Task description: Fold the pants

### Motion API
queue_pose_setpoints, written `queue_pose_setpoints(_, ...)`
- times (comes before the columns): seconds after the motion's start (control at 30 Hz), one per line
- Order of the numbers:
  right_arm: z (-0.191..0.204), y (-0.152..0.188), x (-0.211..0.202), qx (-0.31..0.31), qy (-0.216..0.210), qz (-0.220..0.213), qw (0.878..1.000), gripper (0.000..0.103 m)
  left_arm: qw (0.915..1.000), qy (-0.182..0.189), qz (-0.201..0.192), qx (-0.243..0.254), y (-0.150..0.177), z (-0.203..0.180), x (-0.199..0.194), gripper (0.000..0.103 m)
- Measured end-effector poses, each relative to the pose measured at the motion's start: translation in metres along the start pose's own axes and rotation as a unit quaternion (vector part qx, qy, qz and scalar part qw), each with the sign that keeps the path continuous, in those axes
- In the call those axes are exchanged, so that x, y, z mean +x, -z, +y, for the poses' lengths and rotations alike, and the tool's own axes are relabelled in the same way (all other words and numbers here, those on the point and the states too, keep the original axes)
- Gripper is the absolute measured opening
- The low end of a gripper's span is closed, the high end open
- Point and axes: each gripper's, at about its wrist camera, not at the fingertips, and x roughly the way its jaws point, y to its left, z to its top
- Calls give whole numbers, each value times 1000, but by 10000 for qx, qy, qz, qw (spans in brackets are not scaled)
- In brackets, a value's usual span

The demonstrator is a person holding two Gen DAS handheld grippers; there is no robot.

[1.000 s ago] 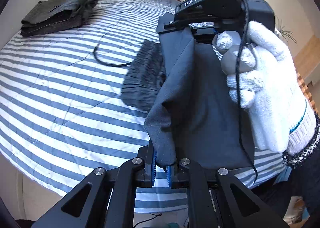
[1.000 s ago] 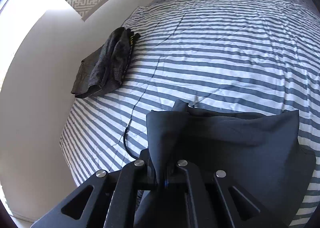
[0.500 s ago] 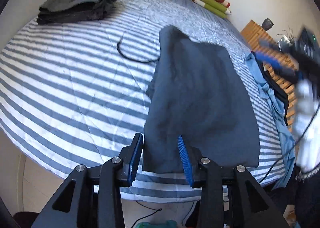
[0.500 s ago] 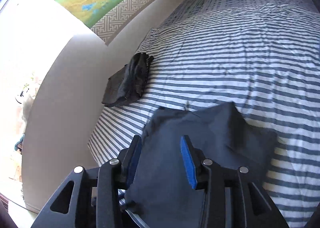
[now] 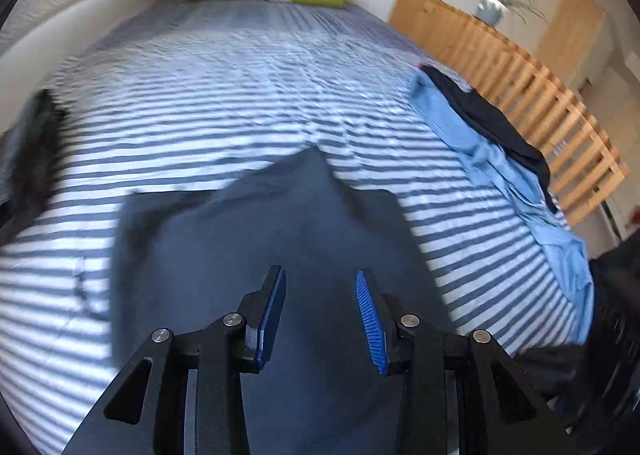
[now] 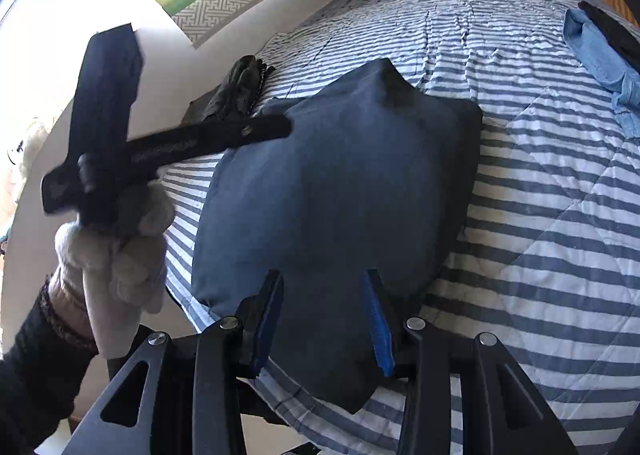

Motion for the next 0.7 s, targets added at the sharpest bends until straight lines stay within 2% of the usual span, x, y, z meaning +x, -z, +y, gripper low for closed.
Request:
queue_pose_setpoints(0.03,-4,5,7,4,88,187,9998,37,9998,117,168,52,-7,-4,15,40)
queue_pose_setpoints(0.07,-8,9,9,40,112,304,9995,37,9996,3,250,122,-13,-7,30,40)
queue_pose_setpoints(0.1,-13,13,8,118,69,349,9993,37,9989,-299,289,229,-18,-9,46,40)
queue_pose_setpoints(0.17,-23,21,-7,278,-47,271,9992,37,9960,-706,425,345,-24,-6,74,40)
queue_pose_setpoints(0.23,-33,28,-25,405,73,95,9991,37,9958,-771,463,146,-29,2,85,40)
queue_pose_setpoints(0.33,-39,40,-34,357,314,14,9989,37,9980,-584,245,13,-27,4,67,40)
queue_pose_setpoints(0.47,-30,56,-26,34,462,73,9989,37,9977,-576,81,355,-1,-11,17,41)
queue_pose_setpoints(0.53,-20,60,-19,-170,509,81,9985,37,9973,-527,106,499,18,-16,-1,45)
queue_pose_setpoints(0.63,-6,65,-10,-541,741,11,9958,37,9945,-793,134,669,46,-17,-17,45)
queue_pose_setpoints(0.7,1,65,-2,-704,822,-9,9941,37,9926,-1047,74,613,61,-8,-30,45)
